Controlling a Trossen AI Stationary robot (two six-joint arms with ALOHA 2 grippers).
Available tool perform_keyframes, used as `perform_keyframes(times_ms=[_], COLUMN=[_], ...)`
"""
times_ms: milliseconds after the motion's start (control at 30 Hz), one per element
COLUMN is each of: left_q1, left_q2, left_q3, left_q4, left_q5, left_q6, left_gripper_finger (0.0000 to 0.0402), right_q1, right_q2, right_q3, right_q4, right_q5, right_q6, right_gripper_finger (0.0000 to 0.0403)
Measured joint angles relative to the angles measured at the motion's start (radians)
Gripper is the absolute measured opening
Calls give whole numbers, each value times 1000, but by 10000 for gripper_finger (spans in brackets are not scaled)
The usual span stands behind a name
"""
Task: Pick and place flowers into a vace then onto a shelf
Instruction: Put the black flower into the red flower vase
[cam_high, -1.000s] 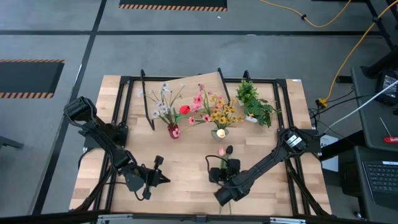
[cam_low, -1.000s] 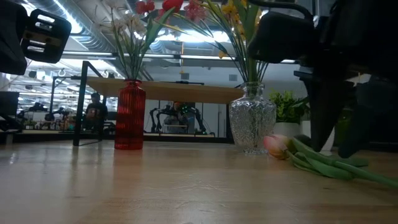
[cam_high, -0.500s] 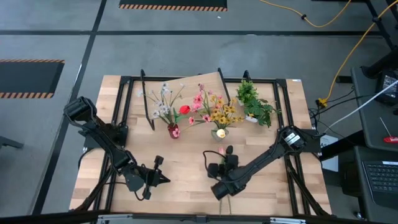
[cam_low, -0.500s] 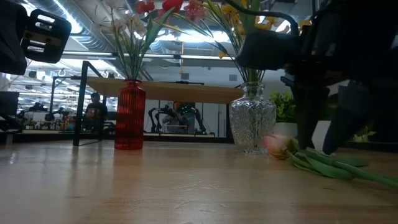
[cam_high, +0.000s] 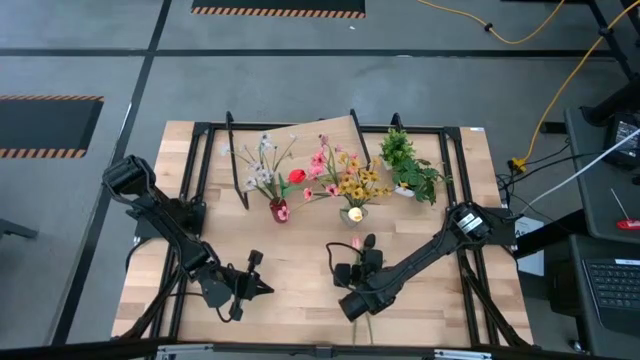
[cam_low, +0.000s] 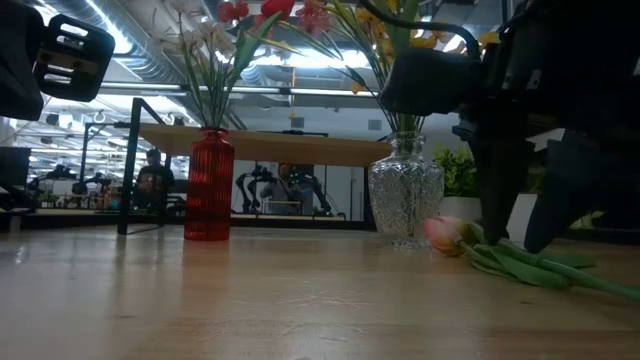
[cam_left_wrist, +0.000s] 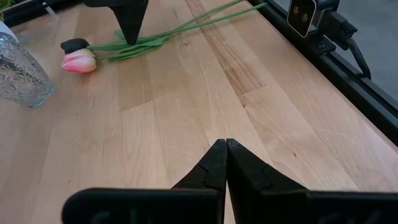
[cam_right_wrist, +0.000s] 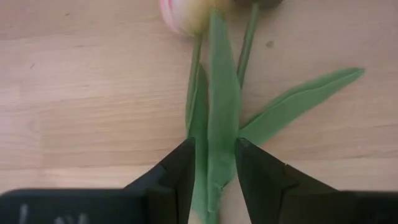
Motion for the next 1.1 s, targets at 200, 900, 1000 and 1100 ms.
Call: perform_keyframes(times_ms=[200,900,1000,1100], left_q1=[0,0,0,0], left_q2=[0,0,0,0], left_q3=[0,0,0,0], left_q4=[0,0,0,0], left_q5=[0,6,6,7], left_q6=[0,1,2,1], left_gripper_finger=[5,5,5,2], right_q1=[-2,9,11,20], right_q2=[-2,-12,-26,-51], right_q3=[-12,-84,-87,-89], right_q4=[5,35,11,-30], right_q5=[-7,-21,-19,-16], right_q6=[3,-26,-23,-24], right_gripper_finger=[117,15,13,7])
